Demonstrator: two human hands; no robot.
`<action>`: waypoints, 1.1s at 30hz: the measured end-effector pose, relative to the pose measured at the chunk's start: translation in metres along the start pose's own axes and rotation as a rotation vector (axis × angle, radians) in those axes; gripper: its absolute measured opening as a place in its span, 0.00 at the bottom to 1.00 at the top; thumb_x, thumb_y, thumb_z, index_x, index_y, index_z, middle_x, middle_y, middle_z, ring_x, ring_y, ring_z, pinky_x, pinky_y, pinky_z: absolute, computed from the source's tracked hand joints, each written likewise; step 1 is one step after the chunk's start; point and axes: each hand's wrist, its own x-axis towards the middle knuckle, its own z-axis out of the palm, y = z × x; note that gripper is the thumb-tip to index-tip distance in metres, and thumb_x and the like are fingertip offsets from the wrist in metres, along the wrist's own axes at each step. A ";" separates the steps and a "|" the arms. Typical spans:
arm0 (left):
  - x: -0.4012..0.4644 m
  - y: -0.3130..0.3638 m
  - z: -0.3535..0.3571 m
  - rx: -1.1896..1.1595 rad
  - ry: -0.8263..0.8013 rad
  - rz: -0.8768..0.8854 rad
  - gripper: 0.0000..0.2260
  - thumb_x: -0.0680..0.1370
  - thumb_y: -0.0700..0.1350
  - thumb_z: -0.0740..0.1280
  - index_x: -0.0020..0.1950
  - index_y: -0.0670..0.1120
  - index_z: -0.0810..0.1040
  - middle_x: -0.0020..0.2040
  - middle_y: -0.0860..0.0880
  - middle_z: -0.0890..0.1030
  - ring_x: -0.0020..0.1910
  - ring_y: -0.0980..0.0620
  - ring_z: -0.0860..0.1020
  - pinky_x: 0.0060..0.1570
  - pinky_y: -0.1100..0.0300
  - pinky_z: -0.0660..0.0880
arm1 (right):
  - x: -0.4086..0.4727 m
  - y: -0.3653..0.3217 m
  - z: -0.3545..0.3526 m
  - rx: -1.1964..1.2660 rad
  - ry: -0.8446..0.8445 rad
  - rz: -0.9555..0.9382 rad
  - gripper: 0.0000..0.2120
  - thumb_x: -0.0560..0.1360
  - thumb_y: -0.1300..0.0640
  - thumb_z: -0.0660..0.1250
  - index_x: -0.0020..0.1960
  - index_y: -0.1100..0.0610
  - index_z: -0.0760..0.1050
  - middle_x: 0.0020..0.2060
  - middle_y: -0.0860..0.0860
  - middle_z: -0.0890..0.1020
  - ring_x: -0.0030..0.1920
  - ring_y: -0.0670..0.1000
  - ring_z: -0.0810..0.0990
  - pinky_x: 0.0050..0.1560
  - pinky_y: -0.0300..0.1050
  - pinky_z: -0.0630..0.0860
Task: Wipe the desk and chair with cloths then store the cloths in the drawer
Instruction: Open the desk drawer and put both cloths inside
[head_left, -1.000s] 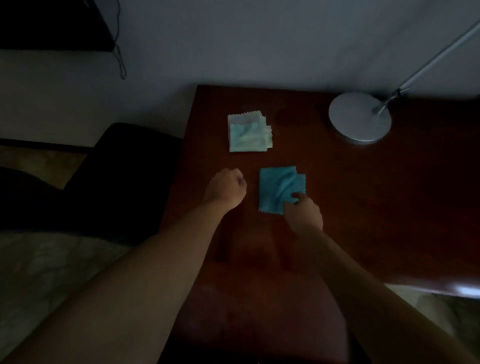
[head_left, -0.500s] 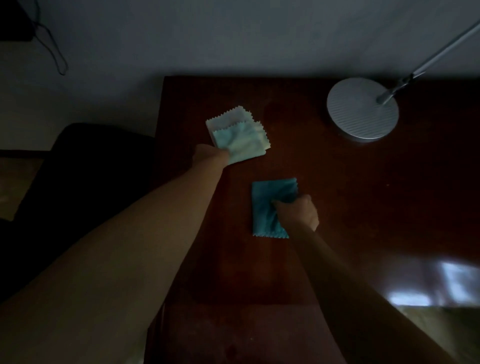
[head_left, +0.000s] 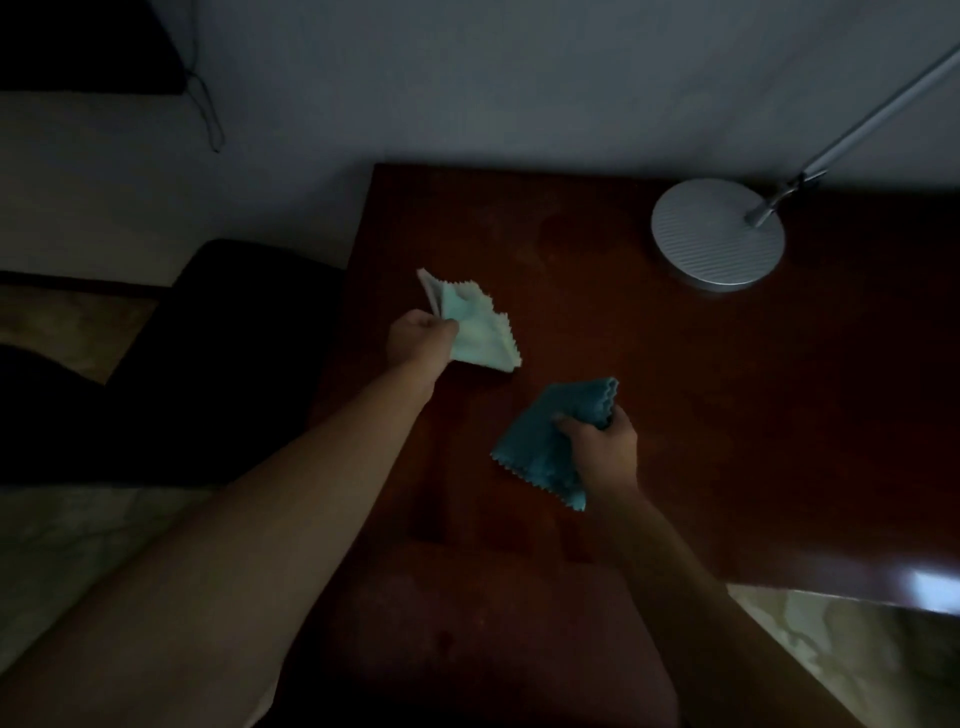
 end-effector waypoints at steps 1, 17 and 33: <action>-0.013 -0.005 -0.010 0.033 0.003 0.027 0.03 0.75 0.42 0.69 0.48 0.47 0.77 0.44 0.51 0.79 0.43 0.53 0.79 0.43 0.57 0.80 | -0.009 0.003 -0.002 0.012 -0.024 0.004 0.18 0.72 0.60 0.75 0.59 0.54 0.75 0.51 0.51 0.83 0.50 0.53 0.83 0.54 0.55 0.81; -0.179 -0.190 -0.133 0.223 -0.143 0.072 0.26 0.73 0.32 0.65 0.50 0.66 0.73 0.56 0.48 0.80 0.50 0.47 0.81 0.48 0.44 0.81 | -0.137 0.134 -0.041 -0.311 -0.377 0.067 0.14 0.73 0.61 0.73 0.54 0.50 0.74 0.49 0.49 0.82 0.47 0.49 0.82 0.47 0.47 0.80; -0.178 -0.307 -0.176 1.086 -0.330 0.334 0.15 0.79 0.48 0.63 0.64 0.47 0.77 0.60 0.47 0.80 0.59 0.47 0.77 0.62 0.53 0.68 | -0.145 0.167 0.015 -0.501 -0.364 0.130 0.12 0.75 0.67 0.63 0.56 0.58 0.76 0.44 0.55 0.83 0.40 0.55 0.82 0.39 0.47 0.79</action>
